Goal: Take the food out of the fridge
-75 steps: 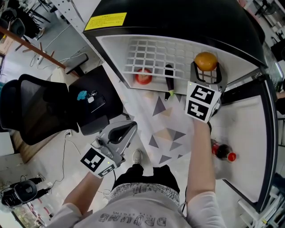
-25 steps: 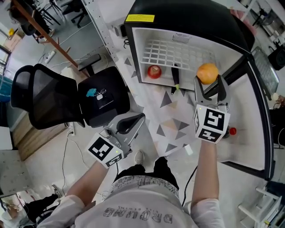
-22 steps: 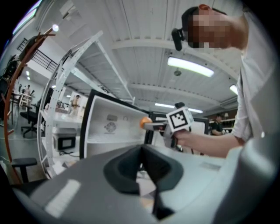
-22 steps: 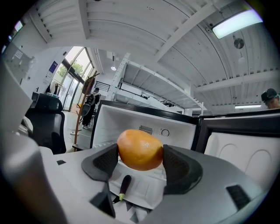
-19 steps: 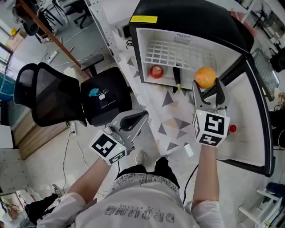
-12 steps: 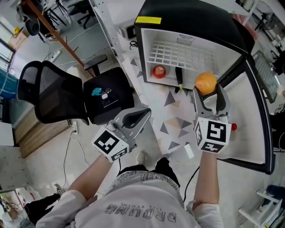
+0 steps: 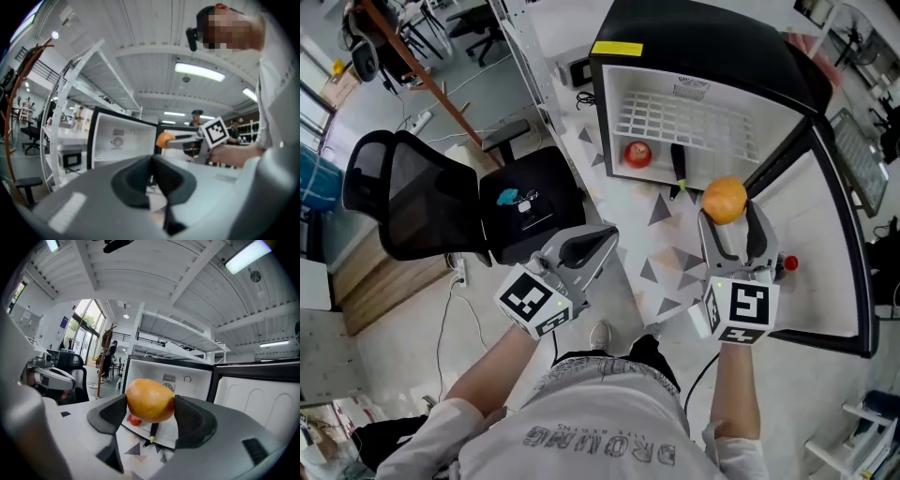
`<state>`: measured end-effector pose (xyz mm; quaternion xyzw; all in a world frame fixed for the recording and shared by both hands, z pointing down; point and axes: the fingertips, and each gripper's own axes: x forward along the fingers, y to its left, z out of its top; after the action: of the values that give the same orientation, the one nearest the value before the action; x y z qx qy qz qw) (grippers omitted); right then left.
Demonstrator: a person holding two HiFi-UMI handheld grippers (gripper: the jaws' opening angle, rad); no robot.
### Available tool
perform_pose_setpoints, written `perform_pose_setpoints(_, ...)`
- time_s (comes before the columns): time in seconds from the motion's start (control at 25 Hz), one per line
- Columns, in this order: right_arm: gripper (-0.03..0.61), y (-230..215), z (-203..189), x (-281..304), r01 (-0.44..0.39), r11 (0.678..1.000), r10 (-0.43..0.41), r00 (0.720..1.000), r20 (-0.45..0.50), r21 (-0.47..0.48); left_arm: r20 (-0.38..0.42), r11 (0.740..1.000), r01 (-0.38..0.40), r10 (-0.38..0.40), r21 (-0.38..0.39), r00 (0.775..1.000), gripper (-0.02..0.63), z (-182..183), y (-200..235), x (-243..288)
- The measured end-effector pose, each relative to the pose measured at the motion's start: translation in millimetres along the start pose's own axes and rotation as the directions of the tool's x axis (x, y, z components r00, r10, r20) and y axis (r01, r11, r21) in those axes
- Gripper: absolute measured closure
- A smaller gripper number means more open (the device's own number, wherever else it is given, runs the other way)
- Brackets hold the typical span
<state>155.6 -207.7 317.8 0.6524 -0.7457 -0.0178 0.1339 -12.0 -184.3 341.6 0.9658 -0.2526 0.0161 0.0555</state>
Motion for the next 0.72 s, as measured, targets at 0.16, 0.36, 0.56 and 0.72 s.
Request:
perform_pose_setpoints(0.16,0.259,10,-5,-7,-0.027,1.000,0.027,1.000,-0.010,0.009,0.001,1.000,0.002,-0.002,0.002,1.000,0.607,2,1,0)
perform_pose_setpoints(0.36,0.259,20,-8,-13,-0.052,0.998,0.053,0.999,-0.011,0.032,0.006,1.000,0.004,-0.004,0.004,1.000,0.607,4,2,0)
perform_pose_setpoints(0.56,0.259,28,-7,-18,-0.074,0.996,0.074,0.997,-0.002,0.042,0.012,1.000,0.009,-0.009,0.014,1.000,0.607,5,3,0)
perform_pose_setpoints(0.72,0.259,38,-9,-22,-0.100,0.994,0.101,0.995,-0.005,0.048,0.018,1.000,0.006,-0.006,0.004,1.000,0.607,6,3,1)
